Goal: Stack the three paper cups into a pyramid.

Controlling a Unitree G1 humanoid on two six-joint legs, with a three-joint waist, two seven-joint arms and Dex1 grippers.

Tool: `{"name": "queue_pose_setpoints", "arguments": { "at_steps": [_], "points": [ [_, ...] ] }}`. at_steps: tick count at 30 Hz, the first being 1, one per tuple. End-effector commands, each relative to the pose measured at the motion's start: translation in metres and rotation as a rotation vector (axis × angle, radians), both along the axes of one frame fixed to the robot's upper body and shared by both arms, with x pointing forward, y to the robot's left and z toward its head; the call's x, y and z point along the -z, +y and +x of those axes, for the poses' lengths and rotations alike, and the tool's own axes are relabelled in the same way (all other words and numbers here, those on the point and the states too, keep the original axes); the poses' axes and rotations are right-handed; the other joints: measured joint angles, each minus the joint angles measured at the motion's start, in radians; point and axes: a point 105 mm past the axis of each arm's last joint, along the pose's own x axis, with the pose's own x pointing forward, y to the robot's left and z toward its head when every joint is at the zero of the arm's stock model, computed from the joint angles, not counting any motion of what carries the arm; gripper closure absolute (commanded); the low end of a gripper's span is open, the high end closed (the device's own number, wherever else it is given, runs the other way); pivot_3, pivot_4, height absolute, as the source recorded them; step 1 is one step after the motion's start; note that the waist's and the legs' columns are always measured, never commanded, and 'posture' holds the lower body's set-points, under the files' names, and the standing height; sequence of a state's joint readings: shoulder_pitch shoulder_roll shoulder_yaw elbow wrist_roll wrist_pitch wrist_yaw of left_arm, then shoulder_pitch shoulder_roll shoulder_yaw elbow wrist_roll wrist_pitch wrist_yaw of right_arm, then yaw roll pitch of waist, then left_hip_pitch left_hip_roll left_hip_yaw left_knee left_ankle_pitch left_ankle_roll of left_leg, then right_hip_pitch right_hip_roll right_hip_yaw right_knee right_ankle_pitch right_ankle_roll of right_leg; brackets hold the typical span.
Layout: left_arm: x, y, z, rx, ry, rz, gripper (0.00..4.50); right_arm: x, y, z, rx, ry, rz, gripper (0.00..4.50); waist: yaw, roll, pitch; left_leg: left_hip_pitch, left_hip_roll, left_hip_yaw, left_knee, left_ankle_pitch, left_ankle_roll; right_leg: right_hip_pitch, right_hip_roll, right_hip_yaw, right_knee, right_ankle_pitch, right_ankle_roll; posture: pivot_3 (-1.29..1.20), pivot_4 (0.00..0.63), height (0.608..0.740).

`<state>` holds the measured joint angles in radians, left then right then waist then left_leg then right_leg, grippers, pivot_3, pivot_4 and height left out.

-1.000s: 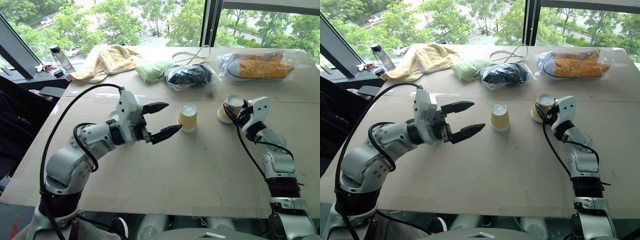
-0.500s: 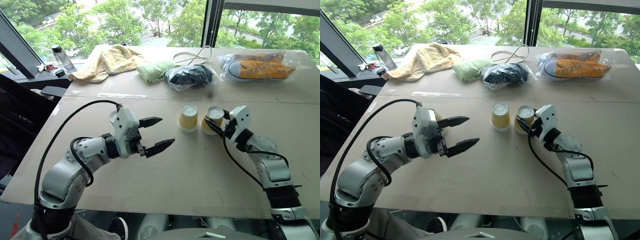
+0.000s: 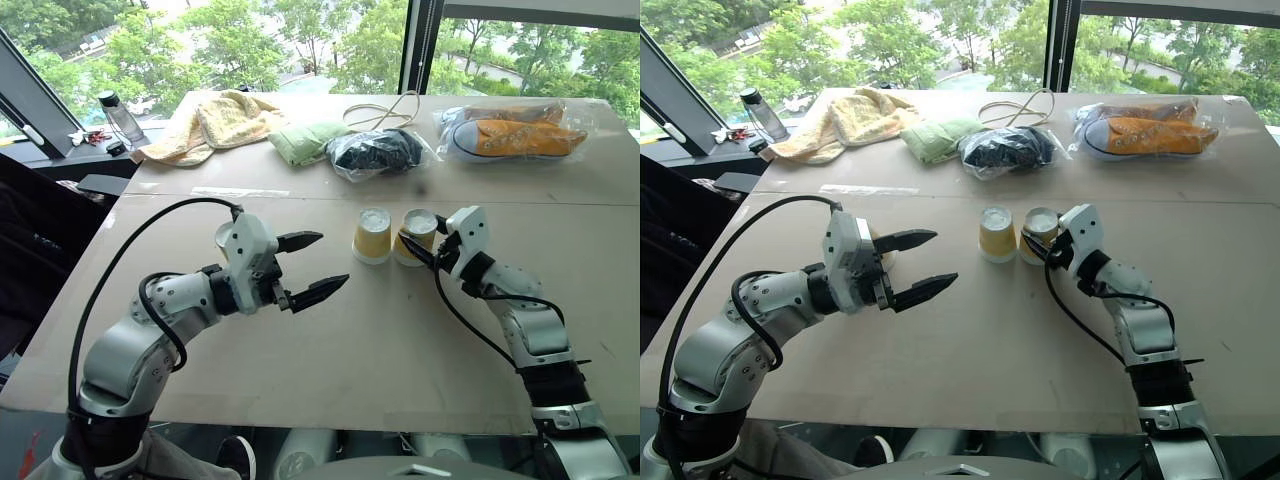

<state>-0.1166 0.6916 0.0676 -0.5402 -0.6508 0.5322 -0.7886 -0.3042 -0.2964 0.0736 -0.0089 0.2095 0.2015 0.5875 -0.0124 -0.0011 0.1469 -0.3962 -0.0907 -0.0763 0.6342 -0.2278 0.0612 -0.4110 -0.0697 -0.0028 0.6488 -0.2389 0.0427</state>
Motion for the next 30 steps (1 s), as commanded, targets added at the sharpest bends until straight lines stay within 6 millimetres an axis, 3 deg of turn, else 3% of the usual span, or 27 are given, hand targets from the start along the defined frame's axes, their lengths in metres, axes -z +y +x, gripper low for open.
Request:
{"name": "queue_pose_setpoints", "arguments": {
  "at_steps": [1,9,13,15,20,25,28,30],
  "points": [
    [-0.012,-0.004,-0.003,0.017,-0.062,-0.004,0.0,-0.005,0.008,-0.004,-0.055,-0.007,0.011,0.08,0.001,0.0,0.0,0.0,0.0,0.0,0.0,0.0,0.0,0.0,0.0,0.0,0.0,0.0,0.0,0.0,0.15,0.74],
    [-0.014,-0.004,-0.004,0.012,-0.07,-0.029,0.0,-0.022,-0.006,-0.004,-0.028,-0.042,0.057,0.08,0.002,0.0,0.0,0.0,0.0,0.0,0.0,0.0,0.0,0.0,0.0,0.0,0.0,0.0,0.0,0.0,0.15,0.74],
    [-0.011,-0.007,-0.022,0.0,-0.063,-0.133,0.0,-0.035,-0.032,-0.011,0.01,-0.102,0.02,0.08,0.001,0.0,0.0,0.0,0.0,0.0,0.0,0.0,0.0,0.0,0.0,0.0,0.0,0.0,0.0,0.0,0.15,0.74],
    [-0.007,-0.001,-0.026,-0.073,-0.091,-0.157,0.0,-0.047,-0.045,-0.017,0.004,-0.149,0.026,0.08,0.003,0.0,0.0,-0.001,0.0,0.0,-0.001,0.0,0.0,0.0,-0.001,0.0,-0.002,0.0,0.0,0.0,0.15,0.74],
    [0.0,0.026,-0.021,-0.471,-0.243,-0.229,0.0,-0.072,-0.044,-0.045,-0.209,-0.197,0.119,0.08,0.01,-0.001,0.001,-0.001,0.001,0.0,0.0,-0.003,0.004,0.001,-0.001,0.0,-0.004,0.0,0.0,0.0,0.15,0.74],
    [0.008,0.05,-0.019,-0.704,-0.319,-0.227,0.0,-0.071,-0.029,-0.07,-0.394,-0.124,0.144,0.08,0.027,-0.003,0.001,0.0,0.002,0.0,0.0,-0.003,0.005,0.003,0.0,-0.002,-0.005,0.0,0.0,0.0,0.15,0.74],
    [0.009,0.064,-0.019,-0.8,-0.383,-0.188,0.0,-0.065,-0.028,-0.067,-0.372,-0.127,0.108,0.08,0.032,-0.003,0.001,-0.001,0.002,0.0,0.001,-0.003,0.005,0.003,0.0,-0.002,-0.005,0.0,0.0,0.0,0.15,0.74],
    [0.01,0.063,-0.021,-0.791,-0.405,-0.174,0.0,-0.062,-0.032,-0.061,-0.336,-0.121,0.094,0.08,0.032,-0.003,0.001,-0.001,0.002,0.0,0.001,-0.003,0.005,0.003,0.0,-0.002,-0.006,0.0,0.0,0.0,0.15,0.74]
  ]
}}
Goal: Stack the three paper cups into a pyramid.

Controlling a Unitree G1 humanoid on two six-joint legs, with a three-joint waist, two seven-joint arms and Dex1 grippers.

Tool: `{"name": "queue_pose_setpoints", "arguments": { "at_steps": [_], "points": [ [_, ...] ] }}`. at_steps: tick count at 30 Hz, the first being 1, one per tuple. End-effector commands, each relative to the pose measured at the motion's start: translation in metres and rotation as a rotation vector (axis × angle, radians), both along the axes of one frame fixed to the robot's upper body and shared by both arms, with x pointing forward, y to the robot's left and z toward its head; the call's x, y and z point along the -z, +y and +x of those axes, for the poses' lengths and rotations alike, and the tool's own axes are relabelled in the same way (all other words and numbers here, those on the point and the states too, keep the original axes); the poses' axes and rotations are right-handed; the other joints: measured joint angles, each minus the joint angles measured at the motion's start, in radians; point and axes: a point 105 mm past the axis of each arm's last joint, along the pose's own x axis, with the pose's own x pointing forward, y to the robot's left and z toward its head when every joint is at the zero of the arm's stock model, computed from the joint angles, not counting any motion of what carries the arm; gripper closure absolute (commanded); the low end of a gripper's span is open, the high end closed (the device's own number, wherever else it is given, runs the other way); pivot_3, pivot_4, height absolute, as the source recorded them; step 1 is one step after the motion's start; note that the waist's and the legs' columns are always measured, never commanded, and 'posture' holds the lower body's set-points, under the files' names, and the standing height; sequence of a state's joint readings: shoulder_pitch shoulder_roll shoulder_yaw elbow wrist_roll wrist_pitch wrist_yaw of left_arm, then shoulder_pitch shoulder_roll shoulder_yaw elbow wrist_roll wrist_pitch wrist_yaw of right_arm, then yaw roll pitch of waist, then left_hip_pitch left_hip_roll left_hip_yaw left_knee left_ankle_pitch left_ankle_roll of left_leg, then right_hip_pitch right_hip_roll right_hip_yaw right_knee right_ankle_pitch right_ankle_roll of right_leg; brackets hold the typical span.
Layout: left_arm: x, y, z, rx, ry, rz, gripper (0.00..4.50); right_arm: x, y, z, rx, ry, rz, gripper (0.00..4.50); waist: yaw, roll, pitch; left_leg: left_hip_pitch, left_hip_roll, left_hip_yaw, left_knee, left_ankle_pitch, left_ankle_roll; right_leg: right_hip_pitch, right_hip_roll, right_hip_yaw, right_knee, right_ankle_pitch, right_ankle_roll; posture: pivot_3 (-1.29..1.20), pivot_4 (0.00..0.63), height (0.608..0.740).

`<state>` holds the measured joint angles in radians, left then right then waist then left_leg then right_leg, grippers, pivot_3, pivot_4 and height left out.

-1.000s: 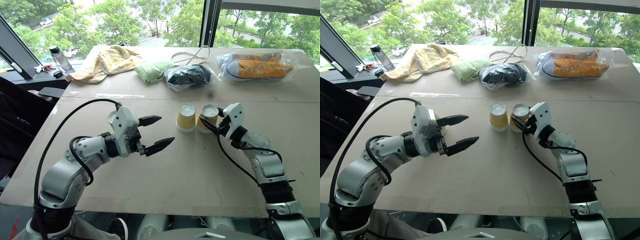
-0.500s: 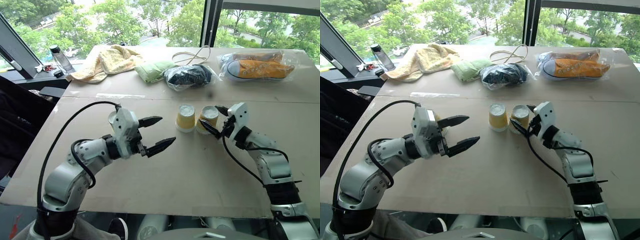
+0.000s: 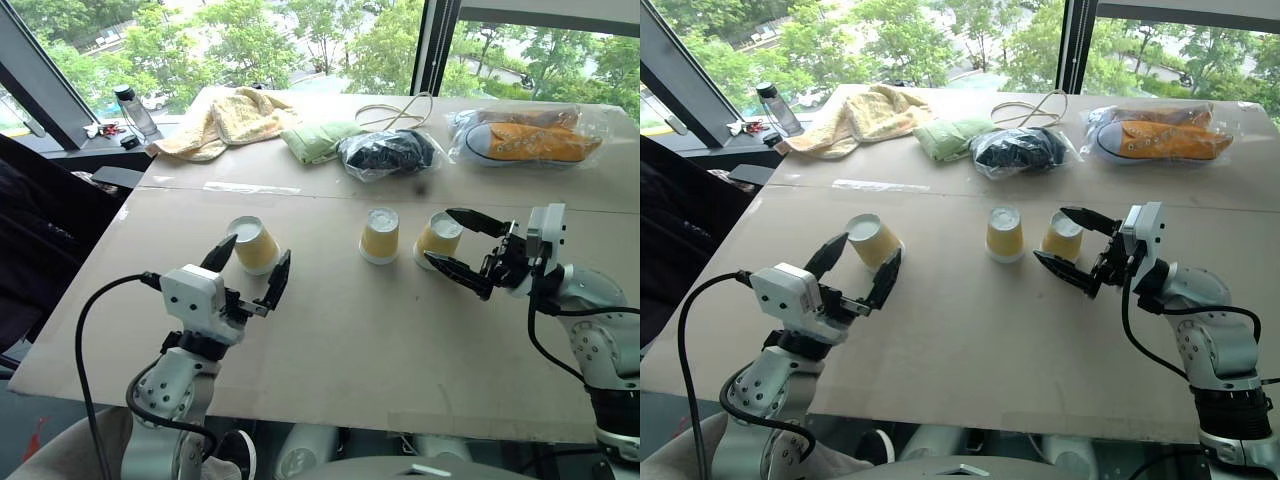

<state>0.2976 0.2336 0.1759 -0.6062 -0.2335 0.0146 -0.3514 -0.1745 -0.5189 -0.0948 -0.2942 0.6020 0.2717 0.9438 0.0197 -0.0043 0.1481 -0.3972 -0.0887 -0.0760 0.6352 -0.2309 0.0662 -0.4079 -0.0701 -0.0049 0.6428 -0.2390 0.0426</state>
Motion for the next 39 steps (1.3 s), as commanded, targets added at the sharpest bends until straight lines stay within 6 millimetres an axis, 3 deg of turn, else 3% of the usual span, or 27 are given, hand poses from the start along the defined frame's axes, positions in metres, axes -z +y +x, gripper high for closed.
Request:
{"name": "queue_pose_setpoints", "arguments": {
  "at_steps": [1,5,9,17,24,27,30,31,39],
  "points": [
    [-0.006,-0.002,-0.005,0.014,-0.055,0.047,0.0,-0.004,-0.007,0.008,0.056,-0.029,-0.012,0.08,0.0,0.0,0.0,0.0,0.0,0.0,0.0,0.0,0.0,0.0,0.0,0.0,0.0,0.0,0.0,0.0,0.15,0.74],
    [-0.006,-0.037,-0.016,0.308,-0.021,-0.013,0.0,-0.003,-0.017,0.028,0.201,-0.065,-0.035,0.08,0.0,0.0,0.0,0.0,0.0,0.0,0.0,0.0,0.0,0.0,0.0,0.0,0.0,0.0,0.0,0.0,0.15,0.74],
    [-0.011,-0.061,-0.027,0.598,0.067,-0.042,0.0,0.015,-0.03,0.045,0.336,-0.038,-0.077,0.08,-0.003,0.0,0.0,0.0,0.0,0.0,0.0,0.0,0.0,0.0,0.0,-0.001,0.0,0.0,0.0,0.0,0.15,0.74],
    [-0.012,-0.07,-0.043,0.897,0.302,0.047,0.0,0.039,-0.026,0.055,0.399,0.026,-0.066,0.08,-0.008,0.001,0.001,0.0,0.0,0.0,0.0,0.0,-0.001,-0.001,0.001,0.0,0.001,0.0,0.0,0.0,0.15,0.74],
    [-0.016,-0.067,-0.042,0.93,0.345,0.106,0.0,0.034,-0.017,0.056,0.374,0.017,-0.019,0.08,-0.007,0.001,0.001,0.0,0.0,0.0,0.0,0.002,-0.003,-0.001,0.001,0.001,0.001,0.0,0.0,0.0,0.15,0.74],
    [-0.017,-0.066,-0.042,0.929,0.346,0.102,0.0,0.031,-0.012,0.055,0.351,0.008,-0.006,0.81,-0.007,0.001,0.001,0.0,0.0,0.0,0.0,0.002,-0.003,-0.001,0.001,0.001,0.001,0.0,0.0,0.0,0.15,0.74],
    [-0.019,-0.063,-0.04,0.902,0.332,0.103,0.0,0.031,-0.006,0.052,0.304,0.015,-0.009,2.19,-0.007,0.001,0.001,0.0,0.0,0.0,0.0,0.002,-0.003,-0.001,0.001,0.001,0.001,0.0,0.0,0.0,0.15,0.74],
    [-0.019,-0.061,-0.038,0.89,0.327,0.103,0.0,0.032,-0.004,0.052,0.292,0.019,-0.018,2.33,-0.007,0.001,0.001,0.0,0.0,0.0,0.0,0.002,-0.003,-0.001,0.001,0.001,0.001,0.0,0.0,0.0,0.15,0.74],
    [-0.023,-0.05,-0.033,0.837,0.32,0.125,0.0,0.035,0.007,0.054,0.26,0.029,-0.03,2.33,-0.007,0.002,0.001,0.0,0.0,0.0,0.0,0.002,-0.003,-0.001,0.001,0.001,0.001,0.0,0.0,0.0,0.15,0.74]
  ]
}}
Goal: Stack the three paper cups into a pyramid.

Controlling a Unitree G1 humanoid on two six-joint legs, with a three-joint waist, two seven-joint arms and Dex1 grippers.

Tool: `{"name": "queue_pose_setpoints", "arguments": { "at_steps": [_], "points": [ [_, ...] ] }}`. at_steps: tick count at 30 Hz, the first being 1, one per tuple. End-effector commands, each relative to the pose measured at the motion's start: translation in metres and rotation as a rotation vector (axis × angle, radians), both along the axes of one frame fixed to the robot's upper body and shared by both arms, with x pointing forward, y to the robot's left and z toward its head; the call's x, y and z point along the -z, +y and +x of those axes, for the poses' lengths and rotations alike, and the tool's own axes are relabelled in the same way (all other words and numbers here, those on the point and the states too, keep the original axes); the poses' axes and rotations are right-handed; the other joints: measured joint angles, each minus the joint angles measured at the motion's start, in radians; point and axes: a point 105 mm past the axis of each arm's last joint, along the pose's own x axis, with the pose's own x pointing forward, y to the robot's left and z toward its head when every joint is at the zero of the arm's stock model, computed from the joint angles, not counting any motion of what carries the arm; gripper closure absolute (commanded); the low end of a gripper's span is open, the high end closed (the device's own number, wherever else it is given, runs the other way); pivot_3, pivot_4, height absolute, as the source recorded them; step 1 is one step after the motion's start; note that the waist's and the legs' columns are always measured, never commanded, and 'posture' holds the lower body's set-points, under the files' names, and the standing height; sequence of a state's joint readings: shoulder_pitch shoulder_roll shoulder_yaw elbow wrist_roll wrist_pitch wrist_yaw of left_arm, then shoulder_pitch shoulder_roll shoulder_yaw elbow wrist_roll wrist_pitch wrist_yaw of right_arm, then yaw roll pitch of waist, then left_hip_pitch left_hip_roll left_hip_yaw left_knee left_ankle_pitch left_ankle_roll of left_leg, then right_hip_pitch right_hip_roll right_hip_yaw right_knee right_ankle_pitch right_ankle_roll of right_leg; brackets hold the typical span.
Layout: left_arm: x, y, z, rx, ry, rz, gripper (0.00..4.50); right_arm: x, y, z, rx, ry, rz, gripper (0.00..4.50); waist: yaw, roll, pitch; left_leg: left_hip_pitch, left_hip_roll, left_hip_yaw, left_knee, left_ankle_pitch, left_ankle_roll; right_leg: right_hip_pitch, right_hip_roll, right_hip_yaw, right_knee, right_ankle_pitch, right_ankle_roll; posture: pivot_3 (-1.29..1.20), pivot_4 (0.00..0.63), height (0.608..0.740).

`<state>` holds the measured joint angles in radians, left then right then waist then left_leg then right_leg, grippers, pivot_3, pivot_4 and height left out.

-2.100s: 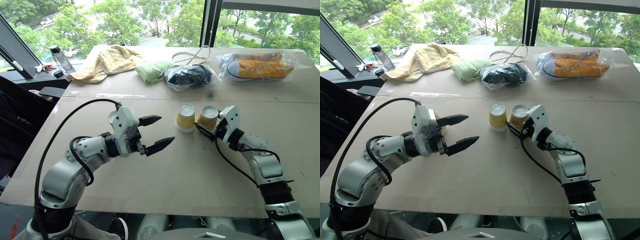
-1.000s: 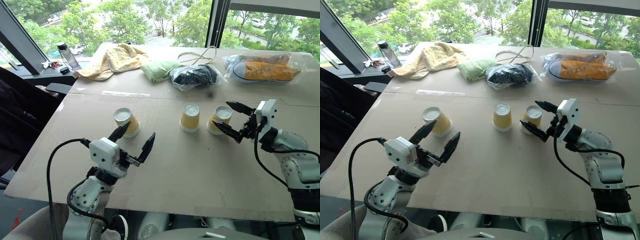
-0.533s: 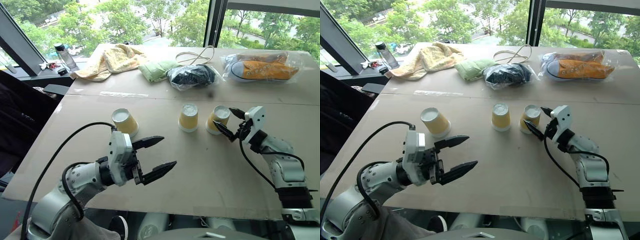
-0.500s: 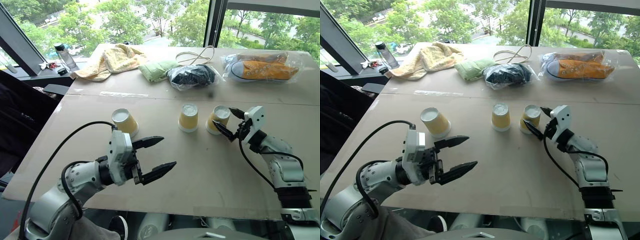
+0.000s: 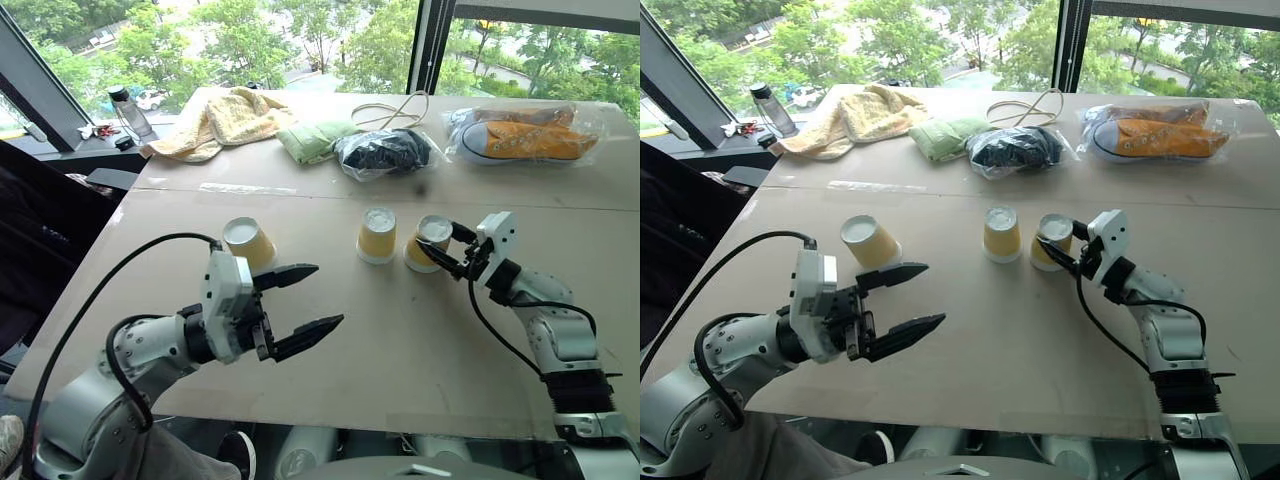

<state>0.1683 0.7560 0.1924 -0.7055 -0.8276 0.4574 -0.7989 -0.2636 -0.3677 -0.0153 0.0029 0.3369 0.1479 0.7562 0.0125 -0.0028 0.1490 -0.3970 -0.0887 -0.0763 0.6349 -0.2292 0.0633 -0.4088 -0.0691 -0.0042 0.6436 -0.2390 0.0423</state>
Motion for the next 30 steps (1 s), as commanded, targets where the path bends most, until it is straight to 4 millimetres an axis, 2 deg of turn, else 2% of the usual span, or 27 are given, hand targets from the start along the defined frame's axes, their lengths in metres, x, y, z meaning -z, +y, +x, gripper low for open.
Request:
{"name": "queue_pose_setpoints", "arguments": {
  "at_steps": [1,15,16,19,23,30],
  "points": [
    [-0.007,0.002,-0.002,-0.002,-0.033,0.009,0.0,-0.014,0.007,0.002,-0.022,-0.055,0.011,2.33,0.0,0.0,0.0,0.0,0.0,0.0,0.0,0.0,0.0,0.0,0.0,0.0,0.0,0.0,0.0,0.0,0.15,0.74],
    [-0.01,0.002,0.003,-0.016,-0.055,-0.001,0.0,-0.008,0.014,0.005,-0.041,-0.015,0.004,2.33,0.0,0.0,0.0,0.0,0.0,0.0,0.0,0.0,0.0,0.0,0.0,0.0,0.0,0.0,0.0,0.0,0.15,0.74],
    [-0.01,0.002,0.003,-0.016,-0.055,-0.001,0.0,-0.008,0.014,0.005,-0.04,-0.01,0.003,1.3,0.0,0.0,0.0,0.0,0.0,0.0,0.0,0.0,0.0,0.0,0.0,0.0,0.0,0.0,0.0,0.0,0.15,0.74],
    [-0.009,0.001,0.003,-0.015,-0.055,-0.003,0.0,-0.01,0.012,0.006,-0.038,-0.009,0.01,0.04,0.0,0.0,0.0,0.0,0.0,0.0,0.0,0.0,0.0,0.0,0.0,0.0,0.0,0.0,0.0,0.0,0.15,0.74],
    [-0.009,0.001,0.004,-0.012,-0.054,-0.006,0.0,-0.018,0.012,0.005,-0.05,-0.021,0.039,0.04,0.0,0.0,0.0,0.0,0.0,0.0,0.0,0.0,0.0,0.0,0.0,0.0,0.0,0.0,0.0,0.0,0.15,0.74],
    [-0.009,0.0,0.004,-0.006,-0.052,-0.01,0.0,-0.043,0.008,-0.006,-0.1,-0.08,0.147,0.04,0.0,0.0,0.0,0.0,0.0,0.0,0.0,0.0,0.0,0.0,0.0,0.0,0.0,0.0,0.0,0.0,0.15,0.74]
  ]
}}
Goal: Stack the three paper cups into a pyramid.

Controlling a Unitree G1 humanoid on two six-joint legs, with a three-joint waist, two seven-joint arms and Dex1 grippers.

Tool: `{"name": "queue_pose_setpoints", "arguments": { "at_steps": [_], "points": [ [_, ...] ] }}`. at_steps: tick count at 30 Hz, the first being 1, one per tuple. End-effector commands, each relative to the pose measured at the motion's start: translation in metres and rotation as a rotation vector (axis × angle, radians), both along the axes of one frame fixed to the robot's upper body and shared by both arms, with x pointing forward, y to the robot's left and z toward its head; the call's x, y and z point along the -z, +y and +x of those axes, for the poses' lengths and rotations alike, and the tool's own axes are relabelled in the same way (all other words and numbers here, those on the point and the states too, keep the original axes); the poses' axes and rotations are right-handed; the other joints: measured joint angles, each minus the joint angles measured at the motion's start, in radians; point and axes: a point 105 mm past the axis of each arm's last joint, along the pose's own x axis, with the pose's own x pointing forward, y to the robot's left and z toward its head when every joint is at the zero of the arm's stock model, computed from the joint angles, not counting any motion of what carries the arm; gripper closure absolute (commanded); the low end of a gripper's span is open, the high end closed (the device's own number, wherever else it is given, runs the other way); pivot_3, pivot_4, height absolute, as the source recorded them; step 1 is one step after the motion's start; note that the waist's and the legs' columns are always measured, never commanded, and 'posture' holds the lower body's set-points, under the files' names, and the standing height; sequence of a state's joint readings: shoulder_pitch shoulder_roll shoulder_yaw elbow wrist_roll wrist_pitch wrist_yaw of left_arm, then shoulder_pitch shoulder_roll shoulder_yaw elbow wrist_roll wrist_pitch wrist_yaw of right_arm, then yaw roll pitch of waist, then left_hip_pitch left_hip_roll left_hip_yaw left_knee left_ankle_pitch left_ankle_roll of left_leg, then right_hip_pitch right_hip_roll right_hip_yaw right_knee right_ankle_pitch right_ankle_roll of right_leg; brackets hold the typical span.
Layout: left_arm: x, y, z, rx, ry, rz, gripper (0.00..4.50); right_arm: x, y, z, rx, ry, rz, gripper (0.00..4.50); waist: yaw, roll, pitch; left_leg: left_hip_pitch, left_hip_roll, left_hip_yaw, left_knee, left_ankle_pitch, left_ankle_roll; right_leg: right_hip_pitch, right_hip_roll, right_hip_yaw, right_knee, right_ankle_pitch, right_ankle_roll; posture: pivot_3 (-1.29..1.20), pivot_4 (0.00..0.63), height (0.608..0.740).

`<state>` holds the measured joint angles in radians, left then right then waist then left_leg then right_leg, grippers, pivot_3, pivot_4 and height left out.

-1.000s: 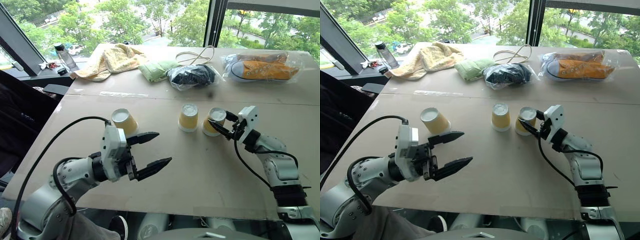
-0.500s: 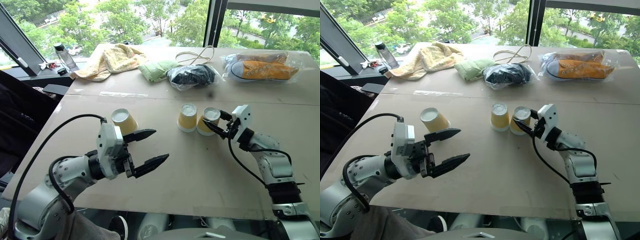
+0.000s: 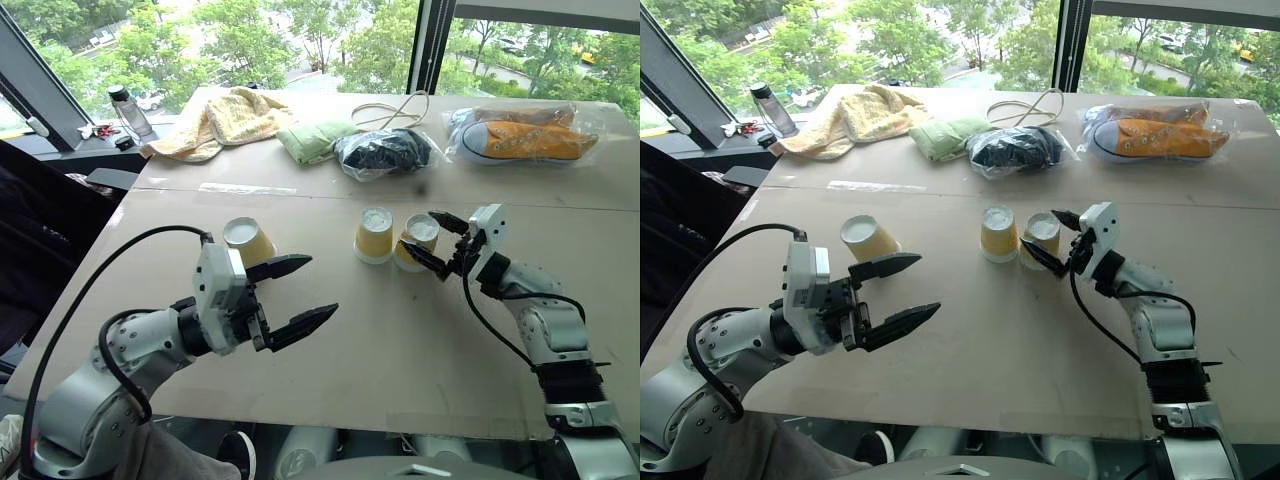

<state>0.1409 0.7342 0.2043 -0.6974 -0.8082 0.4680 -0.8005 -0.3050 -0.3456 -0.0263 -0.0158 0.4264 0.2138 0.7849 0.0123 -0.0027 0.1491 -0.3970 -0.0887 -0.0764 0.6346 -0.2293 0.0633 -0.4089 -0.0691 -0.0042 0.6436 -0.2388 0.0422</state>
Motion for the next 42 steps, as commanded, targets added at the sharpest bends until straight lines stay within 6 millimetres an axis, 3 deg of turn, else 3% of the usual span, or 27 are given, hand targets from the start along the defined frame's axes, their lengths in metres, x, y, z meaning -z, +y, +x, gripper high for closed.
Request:
{"name": "queue_pose_setpoints", "arguments": {
  "at_steps": [1,7,11,14,17,20,27,42],
  "points": [
    [-0.006,-0.002,-0.001,0.013,-0.028,-0.009,0.0,-0.031,-0.005,-0.008,-0.028,-0.107,0.06,0.04,0.0,0.0,0.0,0.0,0.0,0.0,0.0,0.0,0.0,0.0,0.0,0.0,0.0,0.0,0.0,0.0,0.15,0.74],
    [-0.01,0.002,0.002,-0.055,-0.07,-0.113,0.0,-0.052,-0.012,-0.021,-0.091,-0.182,0.089,0.04,0.001,0.0,0.0,0.0,0.0,0.0,0.0,-0.001,0.002,0.0,0.0,0.0,0.0,0.0,0.0,0.0,0.15,0.74],
    [0.001,0.028,0.017,-0.336,-0.186,-0.151,0.0,-0.051,-0.006,-0.047,-0.245,-0.161,0.066,0.04,0.002,0.001,0.0,0.0,0.0,0.0,-0.001,-0.001,0.002,0.0,0.0,0.0,0.0,0.0,0.0,0.0,0.15,0.74],
    [0.007,0.062,0.034,-0.642,-0.285,-0.149,0.0,-0.051,-0.003,-0.06,-0.311,-0.171,0.056,0.04,0.005,0.0,0.0,0.0,0.0,0.0,-0.001,-0.001,0.002,0.0,-0.001,-0.001,-0.001,0.0,0.0,0.0,0.15,0.74],
    [0.008,0.077,0.039,-0.8,-0.297,-0.228,0.0,-0.057,-0.002,-0.068,-0.339,-0.202,0.072,0.04,0.007,-0.001,0.0,0.0,0.0,0.0,0.0,-0.002,0.003,0.001,-0.001,-0.001,-0.001,0.0,0.0,0.0,0.15,0.74],
    [0.017,0.088,0.045,-0.897,-0.304,-0.165,0.0,-0.056,0.0,-0.074,-0.382,-0.198,0.043,0.04,0.007,-0.002,0.0,0.0,0.0,0.0,0.001,-0.002,0.003,0.001,-0.001,-0.001,-0.001,0.0,0.0,0.0,0.15,0.74],
    [0.032,0.09,0.062,-0.902,-0.244,-0.095,0.0,-0.059,0.002,-0.076,-0.382,-0.241,0.018,0.04,0.006,-0.002,0.0,0.0,0.0,0.0,0.001,-0.002,0.003,0.001,-0.001,-0.001,-0.001,0.0,0.0,0.0,0.15,0.74],
    [0.04,0.088,0.094,-0.862,-0.218,-0.044,0.0,-0.049,-0.006,-0.079,-0.351,-0.258,-0.002,0.04,0.003,-0.002,0.0,0.0,0.0,-0.001,0.001,-0.002,0.003,0.001,-0.001,-0.002,0.0,0.0,0.001,0.0,0.15,0.74]
  ]
}}
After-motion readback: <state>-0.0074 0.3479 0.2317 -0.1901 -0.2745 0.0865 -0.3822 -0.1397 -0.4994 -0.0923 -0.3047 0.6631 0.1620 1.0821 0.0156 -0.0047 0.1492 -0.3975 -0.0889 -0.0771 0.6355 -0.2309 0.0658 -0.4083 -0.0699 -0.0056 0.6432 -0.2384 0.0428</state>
